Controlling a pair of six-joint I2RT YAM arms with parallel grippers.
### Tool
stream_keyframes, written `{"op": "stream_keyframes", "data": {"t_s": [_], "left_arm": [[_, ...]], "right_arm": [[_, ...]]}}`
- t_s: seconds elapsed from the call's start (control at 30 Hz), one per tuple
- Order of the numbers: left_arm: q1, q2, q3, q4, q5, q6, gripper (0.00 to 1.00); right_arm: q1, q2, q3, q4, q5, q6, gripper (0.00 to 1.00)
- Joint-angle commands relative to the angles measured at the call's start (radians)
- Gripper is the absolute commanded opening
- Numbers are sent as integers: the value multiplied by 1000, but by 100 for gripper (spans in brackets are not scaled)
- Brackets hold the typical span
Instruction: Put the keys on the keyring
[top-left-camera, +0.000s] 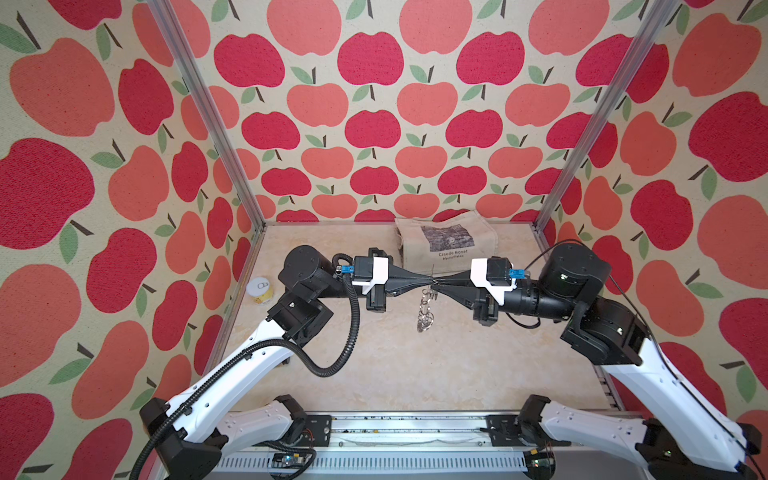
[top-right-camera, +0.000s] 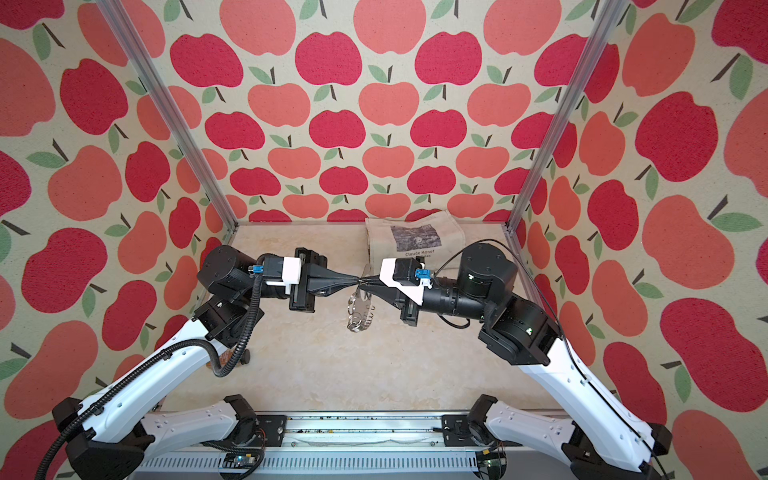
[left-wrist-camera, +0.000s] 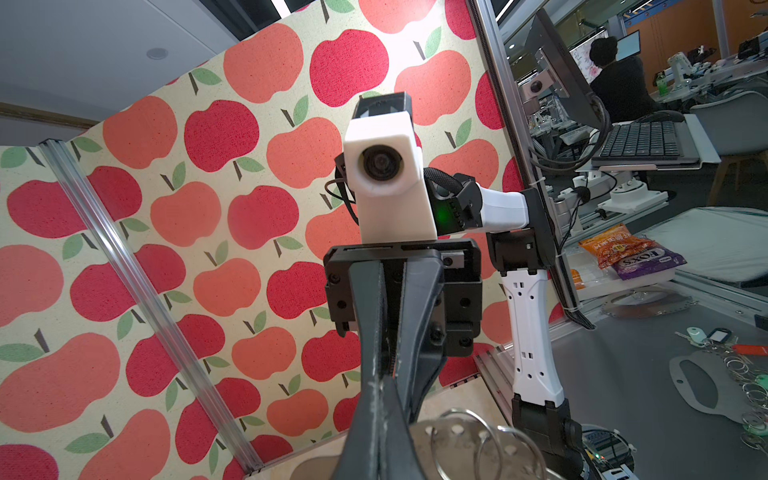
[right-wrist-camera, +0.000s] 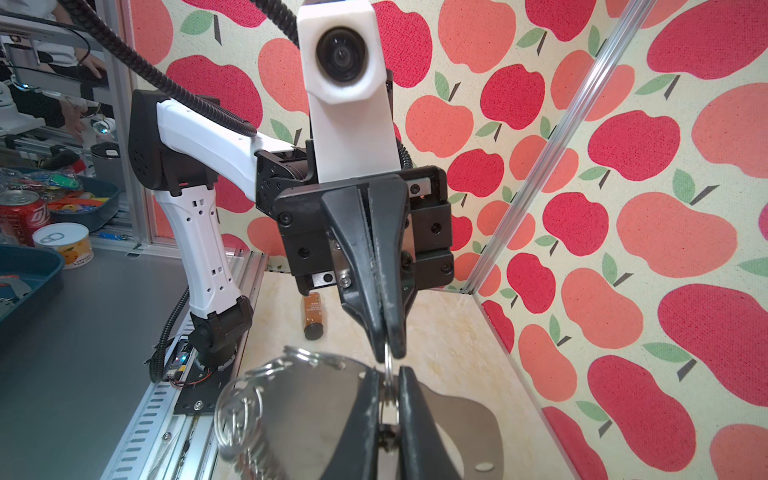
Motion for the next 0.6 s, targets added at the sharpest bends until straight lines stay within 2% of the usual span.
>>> {"op": "stream_keyframes", "data": {"t_s": [0.0,0.13,0.27,0.47,0.57], "left_arm": [[1,-20,10,54,4,-8,0],[1,-20,12,50,4,-7,0],[0,-20,13,40,0,-5,0],[0,-48,15,-11,-29,-3,0],[0,-57,39,-118,-51,17,2]], "right_arm": [[-4,-10,-7,-5,1,11,13],[-4,-11,-9,-6,7,11,10],[-4,-7,-4,-10,9,13,0],[-4,3,36,-83,30,-7,0],[-4,18,79,-164,57,-32,0]]}}
